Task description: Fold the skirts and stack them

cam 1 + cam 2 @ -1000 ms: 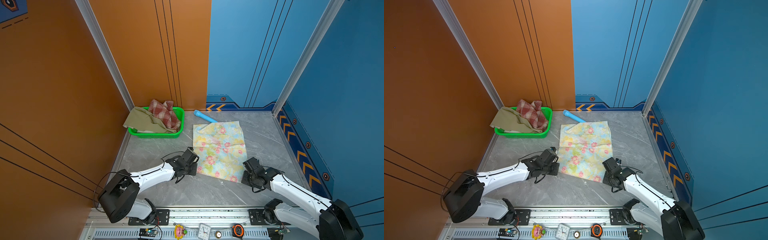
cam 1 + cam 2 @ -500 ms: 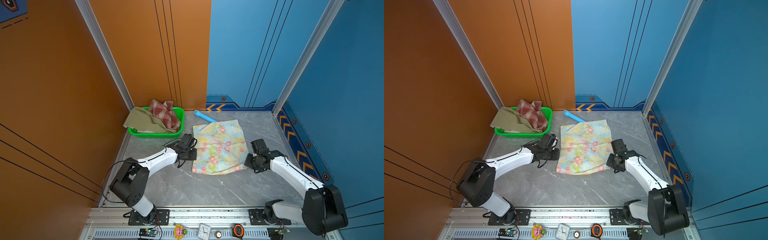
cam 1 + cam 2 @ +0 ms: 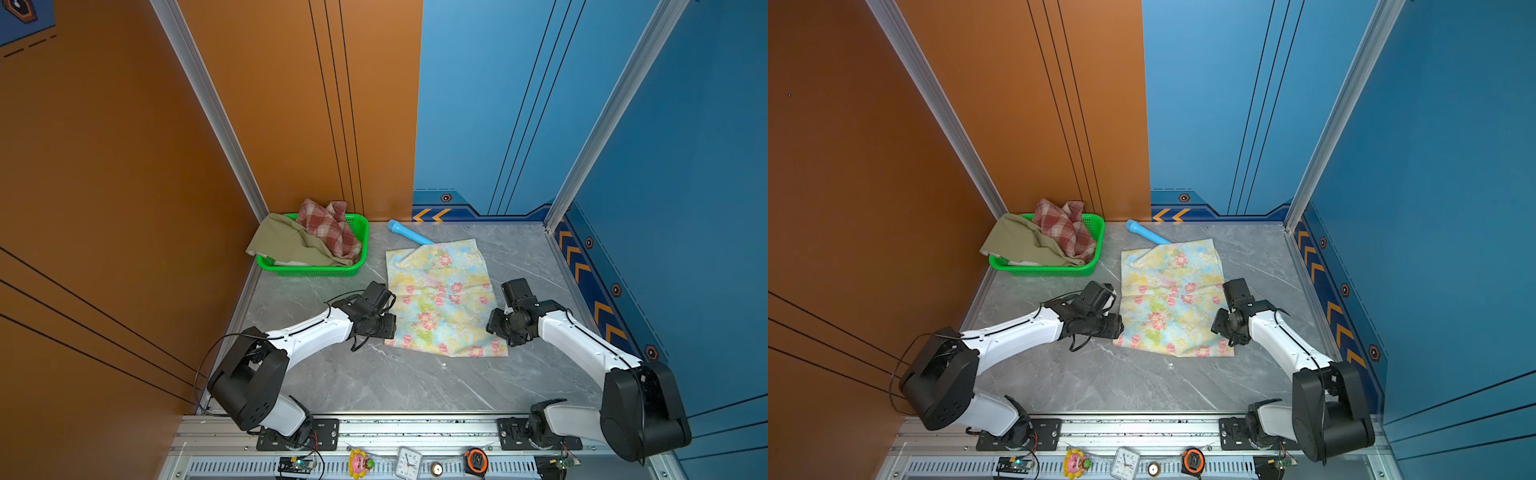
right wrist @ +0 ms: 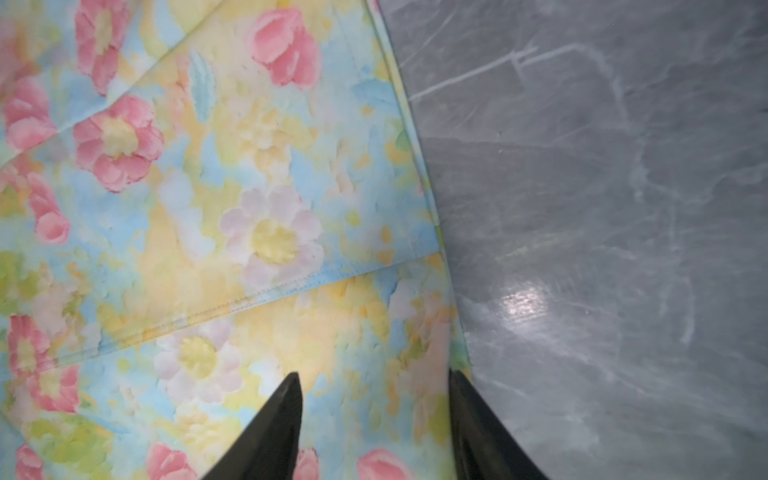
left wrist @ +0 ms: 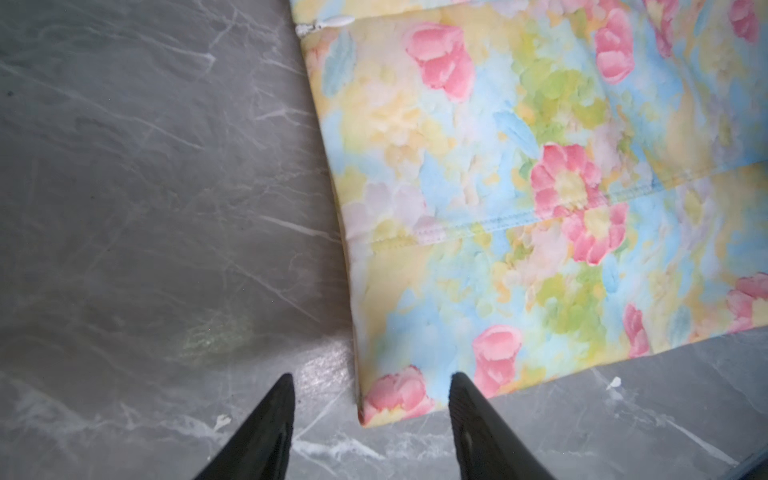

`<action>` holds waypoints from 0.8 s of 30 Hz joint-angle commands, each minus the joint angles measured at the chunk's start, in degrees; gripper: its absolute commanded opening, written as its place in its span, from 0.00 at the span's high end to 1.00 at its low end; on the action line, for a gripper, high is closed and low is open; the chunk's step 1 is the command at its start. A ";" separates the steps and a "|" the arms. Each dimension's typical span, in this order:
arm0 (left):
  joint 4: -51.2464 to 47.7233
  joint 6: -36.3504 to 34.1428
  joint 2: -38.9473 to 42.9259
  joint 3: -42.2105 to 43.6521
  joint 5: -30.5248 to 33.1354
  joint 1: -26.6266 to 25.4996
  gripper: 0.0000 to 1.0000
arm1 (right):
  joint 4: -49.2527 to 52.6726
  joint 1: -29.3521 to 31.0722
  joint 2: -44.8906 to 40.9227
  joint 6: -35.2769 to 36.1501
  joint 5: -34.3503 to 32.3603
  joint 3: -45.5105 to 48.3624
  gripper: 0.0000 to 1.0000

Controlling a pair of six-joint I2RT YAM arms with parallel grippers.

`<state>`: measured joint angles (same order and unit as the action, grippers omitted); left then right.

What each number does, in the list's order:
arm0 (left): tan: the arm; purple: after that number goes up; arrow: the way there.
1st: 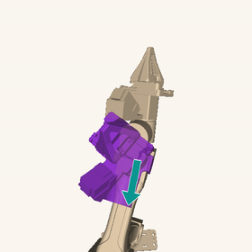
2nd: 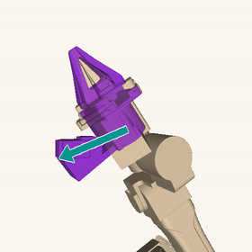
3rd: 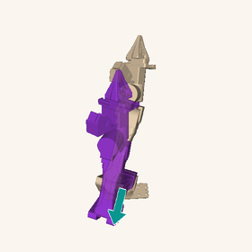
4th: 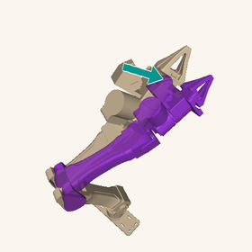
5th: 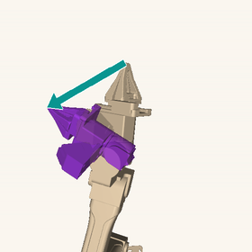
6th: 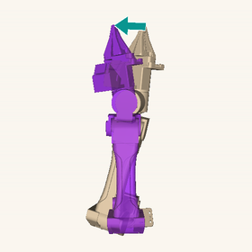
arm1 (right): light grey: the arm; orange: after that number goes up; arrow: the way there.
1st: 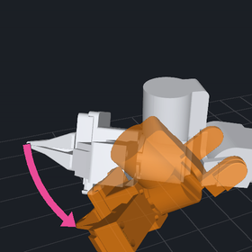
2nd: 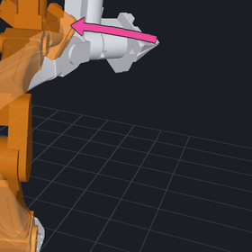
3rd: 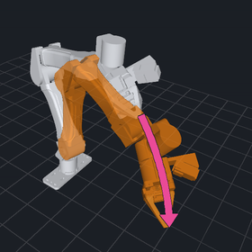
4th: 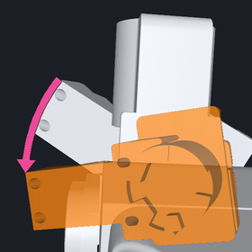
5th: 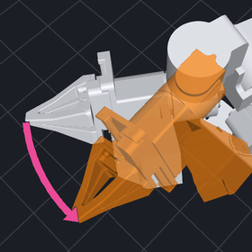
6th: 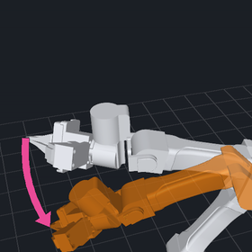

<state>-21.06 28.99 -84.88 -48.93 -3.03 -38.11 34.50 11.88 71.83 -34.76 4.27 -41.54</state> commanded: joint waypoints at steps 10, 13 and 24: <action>3.77 1.13 -6.47 1.42 0.56 -3.15 0.51 | 1.27 0.50 -6.81 -3.05 -1.03 8.96 0.45; 4.86 1.38 -7.64 0.92 0.17 -3.30 0.75 | 1.44 1.12 -5.99 -3.13 -1.32 9.77 0.48; 0.58 -0.68 -5.73 -4.12 -0.53 -3.05 1.00 | -0.93 1.18 -6.09 -3.11 -3.50 11.42 1.00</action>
<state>-18.04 29.71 -92.36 -50.33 -3.31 -40.99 33.91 13.08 66.00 -37.76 2.81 -30.35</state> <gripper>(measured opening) 0.049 0.047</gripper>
